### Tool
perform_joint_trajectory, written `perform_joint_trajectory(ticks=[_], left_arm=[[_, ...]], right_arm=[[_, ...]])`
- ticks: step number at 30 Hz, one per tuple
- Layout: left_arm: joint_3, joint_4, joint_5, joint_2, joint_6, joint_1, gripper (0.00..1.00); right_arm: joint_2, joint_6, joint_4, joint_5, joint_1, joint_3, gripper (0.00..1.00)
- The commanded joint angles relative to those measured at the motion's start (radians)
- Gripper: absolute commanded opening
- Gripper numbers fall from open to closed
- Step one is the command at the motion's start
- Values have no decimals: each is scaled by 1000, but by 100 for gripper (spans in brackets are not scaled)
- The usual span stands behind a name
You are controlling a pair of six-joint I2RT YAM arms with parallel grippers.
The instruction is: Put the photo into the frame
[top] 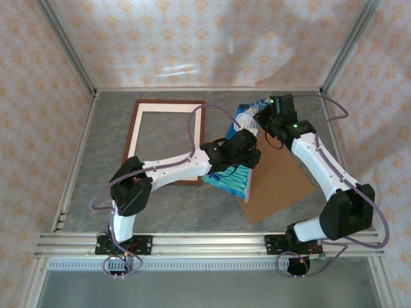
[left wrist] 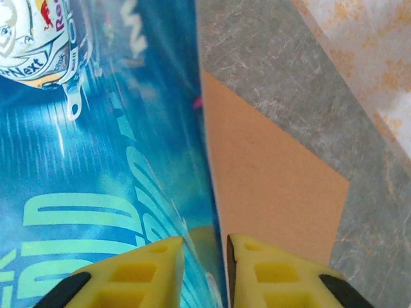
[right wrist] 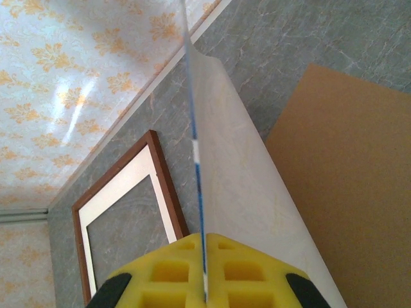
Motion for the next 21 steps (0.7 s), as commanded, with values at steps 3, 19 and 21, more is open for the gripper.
perform_joint_trajectory(ticks=[3, 19, 21], left_arm=[[-22, 20, -25, -26, 2, 11, 8], [-187, 35, 218, -277, 37, 132, 0], [-158, -16, 276, -316, 77, 159, 0]], right_arm=[[2, -2, 8, 41, 5, 6, 6], [-171, -136, 64, -40, -86, 252, 85], [-194, -190, 43, -16, -86, 269, 85]])
